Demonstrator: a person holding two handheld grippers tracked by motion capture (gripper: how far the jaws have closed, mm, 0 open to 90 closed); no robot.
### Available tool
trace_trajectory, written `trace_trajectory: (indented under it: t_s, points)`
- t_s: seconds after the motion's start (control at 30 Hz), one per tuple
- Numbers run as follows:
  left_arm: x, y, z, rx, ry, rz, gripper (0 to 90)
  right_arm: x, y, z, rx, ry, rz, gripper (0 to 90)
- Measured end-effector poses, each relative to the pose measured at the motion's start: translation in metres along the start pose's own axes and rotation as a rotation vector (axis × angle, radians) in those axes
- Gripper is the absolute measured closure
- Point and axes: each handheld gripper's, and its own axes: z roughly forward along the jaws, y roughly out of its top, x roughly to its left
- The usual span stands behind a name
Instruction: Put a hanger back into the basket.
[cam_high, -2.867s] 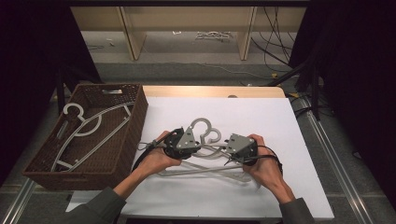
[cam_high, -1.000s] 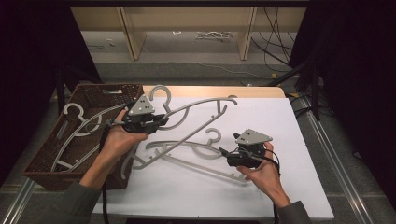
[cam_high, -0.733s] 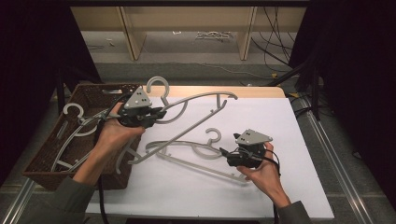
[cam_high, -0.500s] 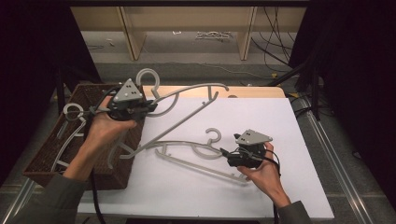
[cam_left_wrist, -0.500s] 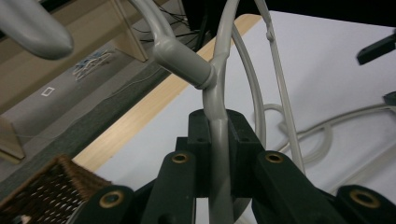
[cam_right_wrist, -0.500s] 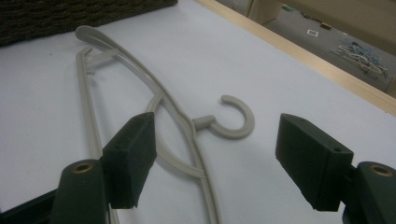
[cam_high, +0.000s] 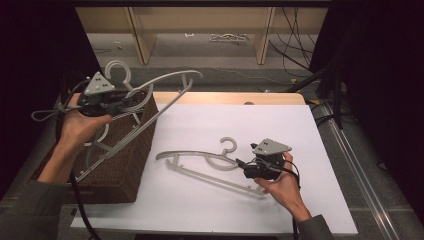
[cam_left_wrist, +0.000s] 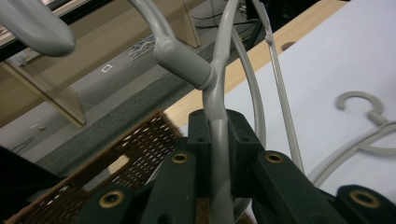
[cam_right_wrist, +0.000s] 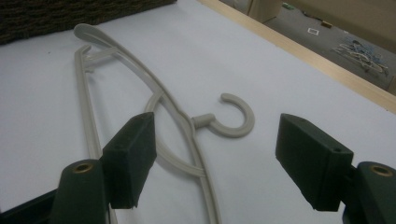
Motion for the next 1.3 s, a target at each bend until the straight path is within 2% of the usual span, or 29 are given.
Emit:
trace_trajectory:
  t_s: [0.13, 0.17, 0.27, 0.4, 0.67, 0.8, 0.93, 1.3]
  points:
    - [0.016, -0.015, -0.002, -0.003, 0.057, -0.061, 81.8, -0.001, -0.001, 0.001, 0.000, -0.001, 0.004, 29.9]
    - [0.021, -0.019, -0.003, 0.002, 0.064, -0.060, 81.8, 0.000, -0.001, 0.000, 0.002, 0.000, 0.008, 29.8]
    - [0.030, -0.030, -0.003, -0.009, 0.084, -0.107, 81.8, 0.000, -0.001, 0.001, -0.005, -0.006, 0.002, 29.6]
    - [0.040, -0.045, -0.002, -0.009, 0.110, -0.138, 81.8, 0.000, -0.002, 0.001, 0.008, -0.004, 0.001, 28.1]
    - [0.059, -0.069, -0.005, -0.014, 0.154, -0.190, 81.7, 0.000, -0.002, 0.003, -0.002, -0.009, 0.011, 25.6]
    - [0.066, -0.079, -0.006, -0.019, 0.170, -0.198, 81.7, 0.000, -0.003, 0.003, 0.009, -0.008, 0.007, 25.2]
    - [0.070, -0.088, -0.007, -0.020, 0.169, -0.203, 81.6, 0.000, -0.003, 0.004, 0.013, -0.007, 0.010, 25.2]
    - [0.067, -0.107, -0.014, -0.014, 0.156, -0.182, 81.5, 0.000, -0.004, 0.005, 0.020, -0.003, 0.019, 25.2]
